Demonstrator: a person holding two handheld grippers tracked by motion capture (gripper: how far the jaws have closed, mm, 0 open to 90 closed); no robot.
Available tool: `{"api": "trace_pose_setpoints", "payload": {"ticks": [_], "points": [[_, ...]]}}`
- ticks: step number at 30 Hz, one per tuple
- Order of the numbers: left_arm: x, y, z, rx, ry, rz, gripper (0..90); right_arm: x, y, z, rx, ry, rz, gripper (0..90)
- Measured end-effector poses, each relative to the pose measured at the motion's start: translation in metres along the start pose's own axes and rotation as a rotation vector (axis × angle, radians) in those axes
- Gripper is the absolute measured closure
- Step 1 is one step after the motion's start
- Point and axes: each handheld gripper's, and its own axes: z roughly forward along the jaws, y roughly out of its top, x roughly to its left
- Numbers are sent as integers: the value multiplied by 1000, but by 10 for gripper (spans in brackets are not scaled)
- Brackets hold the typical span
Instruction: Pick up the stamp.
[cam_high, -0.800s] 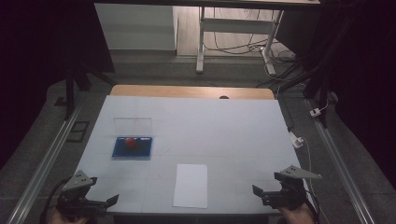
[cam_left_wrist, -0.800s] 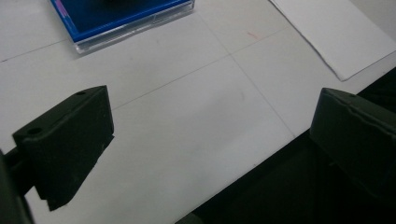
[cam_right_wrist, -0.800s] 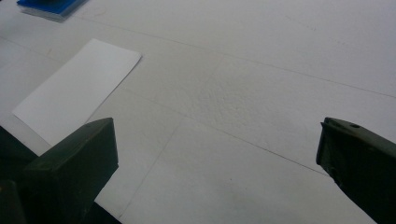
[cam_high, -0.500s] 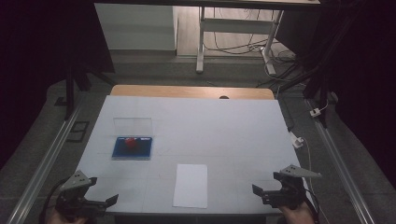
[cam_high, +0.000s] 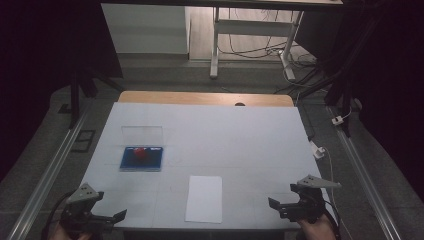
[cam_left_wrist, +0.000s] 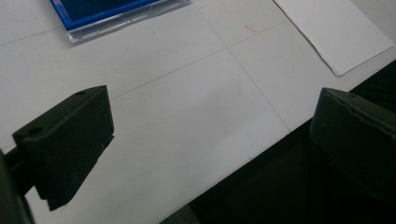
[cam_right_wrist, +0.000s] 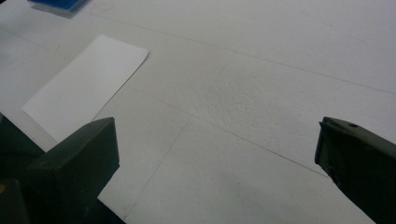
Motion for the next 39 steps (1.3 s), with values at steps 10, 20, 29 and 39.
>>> {"api": "trace_pose_setpoints", "payload": {"ticks": [10,20,29,39], "points": [[-5,1,-1,-11,6,19,0,4,2,3,15,12,-47,0],[-4,9,0,-44,-3,46,0,3,4,5,16,25,-39,0],[3,24,9,-54,-49,73,0,5,5,8,34,38,-64,0],[10,43,22,-75,-69,108,0,5,5,8,41,40,-71,0]]}}
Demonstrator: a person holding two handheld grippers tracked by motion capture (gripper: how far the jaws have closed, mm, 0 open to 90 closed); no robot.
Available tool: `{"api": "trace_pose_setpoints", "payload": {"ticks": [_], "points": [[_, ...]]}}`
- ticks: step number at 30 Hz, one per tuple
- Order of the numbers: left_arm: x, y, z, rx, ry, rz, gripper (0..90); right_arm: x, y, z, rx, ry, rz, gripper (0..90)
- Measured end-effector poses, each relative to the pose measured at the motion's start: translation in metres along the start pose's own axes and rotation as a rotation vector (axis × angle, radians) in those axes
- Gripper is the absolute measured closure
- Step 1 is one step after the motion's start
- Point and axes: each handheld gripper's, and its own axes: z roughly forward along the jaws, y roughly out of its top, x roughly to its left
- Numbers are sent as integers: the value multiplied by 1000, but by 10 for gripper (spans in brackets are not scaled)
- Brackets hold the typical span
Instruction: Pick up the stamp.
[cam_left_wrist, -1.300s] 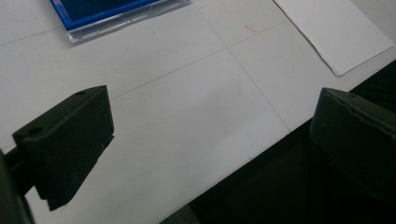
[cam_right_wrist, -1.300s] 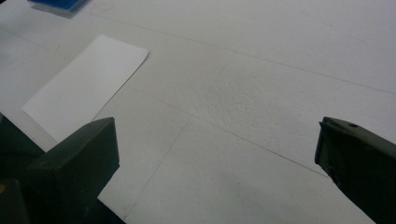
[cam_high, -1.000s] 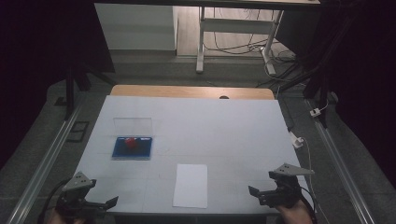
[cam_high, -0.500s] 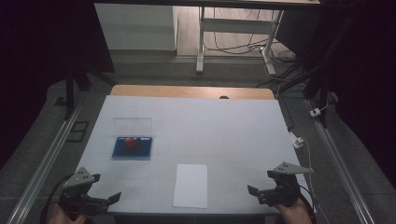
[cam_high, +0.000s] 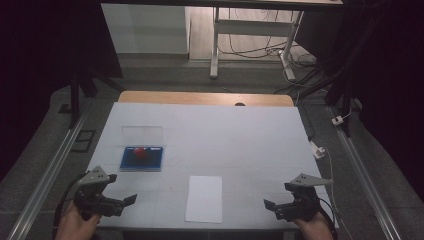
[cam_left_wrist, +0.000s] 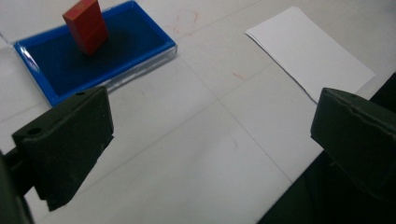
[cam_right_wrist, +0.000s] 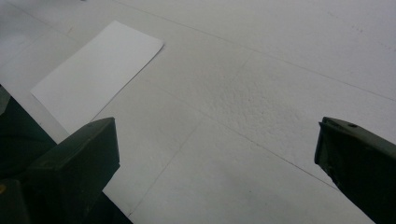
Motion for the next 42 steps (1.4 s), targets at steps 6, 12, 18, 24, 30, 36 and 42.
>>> {"api": "trace_pose_setpoints", "payload": {"ticks": [6,12,18,24,30,36,42], "points": [[6,12,11,18,13,23,0,0,0,0,2,6,0,1],[11,23,21,36,15,36,0,0,0,1,2,8,0,1],[20,33,30,39,28,46,0,0,0,1,5,8,1,1],[29,45,40,52,38,46,0,0,0,1,6,12,1,1],[34,55,51,78,64,74,0,0,0,1,7,13,-2,1],[43,64,64,108,86,91,0,0,0,1,11,14,-4,2],[59,69,72,119,75,88,0,1,0,1,14,11,-7,2]]}}
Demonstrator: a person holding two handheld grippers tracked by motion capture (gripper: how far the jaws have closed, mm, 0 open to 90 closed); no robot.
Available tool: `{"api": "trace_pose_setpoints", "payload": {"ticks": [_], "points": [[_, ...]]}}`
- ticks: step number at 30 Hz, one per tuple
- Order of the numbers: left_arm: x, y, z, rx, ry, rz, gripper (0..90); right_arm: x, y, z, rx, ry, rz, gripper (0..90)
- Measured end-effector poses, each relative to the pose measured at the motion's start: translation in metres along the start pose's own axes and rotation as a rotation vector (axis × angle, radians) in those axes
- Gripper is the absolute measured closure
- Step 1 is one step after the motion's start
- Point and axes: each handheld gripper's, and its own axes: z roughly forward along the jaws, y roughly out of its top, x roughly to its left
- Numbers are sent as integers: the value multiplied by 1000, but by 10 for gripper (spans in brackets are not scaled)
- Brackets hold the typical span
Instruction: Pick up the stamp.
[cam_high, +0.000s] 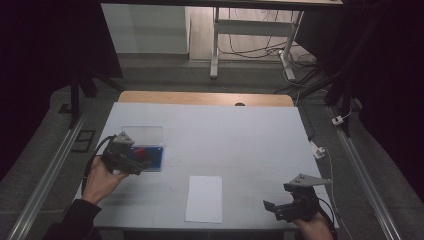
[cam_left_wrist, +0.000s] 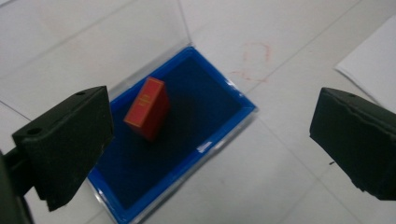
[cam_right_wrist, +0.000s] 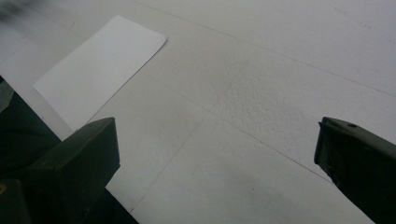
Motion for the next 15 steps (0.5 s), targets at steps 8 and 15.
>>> {"api": "trace_pose_setpoints", "payload": {"ticks": [8,15], "points": [[17,3,17,46,-28,37,0,0,0,0,3,2,0,2],[27,1,26,75,0,66,120,0,0,0,3,2,-4,2]]}}
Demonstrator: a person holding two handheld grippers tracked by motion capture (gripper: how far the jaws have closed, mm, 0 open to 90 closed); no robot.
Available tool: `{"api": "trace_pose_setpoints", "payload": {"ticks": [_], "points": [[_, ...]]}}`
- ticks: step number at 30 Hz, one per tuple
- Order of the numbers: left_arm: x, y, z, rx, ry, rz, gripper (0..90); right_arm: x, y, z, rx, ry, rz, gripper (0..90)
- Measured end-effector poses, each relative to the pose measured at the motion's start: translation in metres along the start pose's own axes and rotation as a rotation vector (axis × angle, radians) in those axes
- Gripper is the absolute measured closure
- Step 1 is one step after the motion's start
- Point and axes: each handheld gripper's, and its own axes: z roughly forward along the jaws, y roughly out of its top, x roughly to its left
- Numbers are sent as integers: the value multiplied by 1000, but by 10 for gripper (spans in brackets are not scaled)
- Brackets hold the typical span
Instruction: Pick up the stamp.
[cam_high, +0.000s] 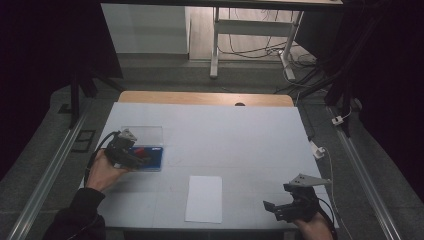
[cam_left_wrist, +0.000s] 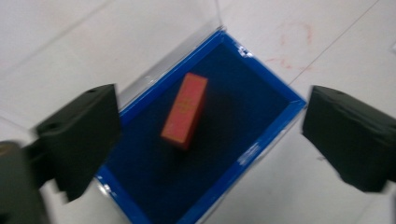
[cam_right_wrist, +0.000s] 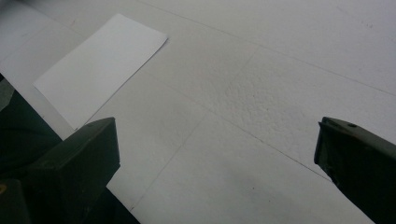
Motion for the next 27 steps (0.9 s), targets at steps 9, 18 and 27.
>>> {"api": "trace_pose_setpoints", "payload": {"ticks": [9,18,27], "points": [[10,-2,0,6,-15,29,460,1,0,0,7,-2,-8,2],[10,0,2,17,-2,38,715,1,0,0,7,1,-10,3],[12,0,-1,8,-21,10,798,2,0,0,9,3,-13,3]]}}
